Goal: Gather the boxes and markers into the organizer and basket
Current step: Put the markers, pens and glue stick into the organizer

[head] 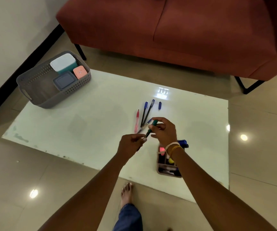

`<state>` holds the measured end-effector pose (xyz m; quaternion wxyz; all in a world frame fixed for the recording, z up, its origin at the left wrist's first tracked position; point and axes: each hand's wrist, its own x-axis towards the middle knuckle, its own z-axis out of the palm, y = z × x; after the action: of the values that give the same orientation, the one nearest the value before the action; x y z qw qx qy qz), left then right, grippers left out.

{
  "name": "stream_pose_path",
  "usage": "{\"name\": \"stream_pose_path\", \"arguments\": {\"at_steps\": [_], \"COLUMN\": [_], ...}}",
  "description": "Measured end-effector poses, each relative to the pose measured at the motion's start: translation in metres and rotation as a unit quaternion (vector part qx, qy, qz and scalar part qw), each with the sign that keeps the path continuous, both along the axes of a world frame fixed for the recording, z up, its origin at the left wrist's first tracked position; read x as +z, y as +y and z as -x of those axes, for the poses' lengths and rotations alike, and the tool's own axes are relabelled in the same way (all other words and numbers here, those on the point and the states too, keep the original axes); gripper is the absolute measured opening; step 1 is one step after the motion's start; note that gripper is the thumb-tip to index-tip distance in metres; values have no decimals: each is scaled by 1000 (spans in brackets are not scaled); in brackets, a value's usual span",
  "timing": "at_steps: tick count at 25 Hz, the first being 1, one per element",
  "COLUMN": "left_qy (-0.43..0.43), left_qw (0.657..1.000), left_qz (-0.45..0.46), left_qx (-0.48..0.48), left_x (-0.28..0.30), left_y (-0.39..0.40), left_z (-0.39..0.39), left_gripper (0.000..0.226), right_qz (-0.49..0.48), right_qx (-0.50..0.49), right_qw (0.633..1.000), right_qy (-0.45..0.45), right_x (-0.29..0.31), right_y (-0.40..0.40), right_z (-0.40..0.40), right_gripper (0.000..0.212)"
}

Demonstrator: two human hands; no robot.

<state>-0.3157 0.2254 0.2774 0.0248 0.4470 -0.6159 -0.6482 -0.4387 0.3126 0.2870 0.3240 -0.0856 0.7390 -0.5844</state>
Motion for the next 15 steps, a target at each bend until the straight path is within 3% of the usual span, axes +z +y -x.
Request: {"name": "stream_pose_path", "arguments": {"at_steps": [7, 15], "left_qy": [-94, -132], "left_qw": [984, 969], "left_qz": [61, 67], "left_qx": [-138, -199], "left_x": [-20, -27], "left_y": [73, 102], "left_z": [-7, -2], "left_gripper": [35, 43], "right_qz": [-34, -84], "right_qx": [-179, -115], "right_qw": [975, 968], "right_qy": [125, 207], "right_x": [10, 1], "right_y": [106, 137], "right_z": [30, 22], "right_gripper": [25, 20]}}
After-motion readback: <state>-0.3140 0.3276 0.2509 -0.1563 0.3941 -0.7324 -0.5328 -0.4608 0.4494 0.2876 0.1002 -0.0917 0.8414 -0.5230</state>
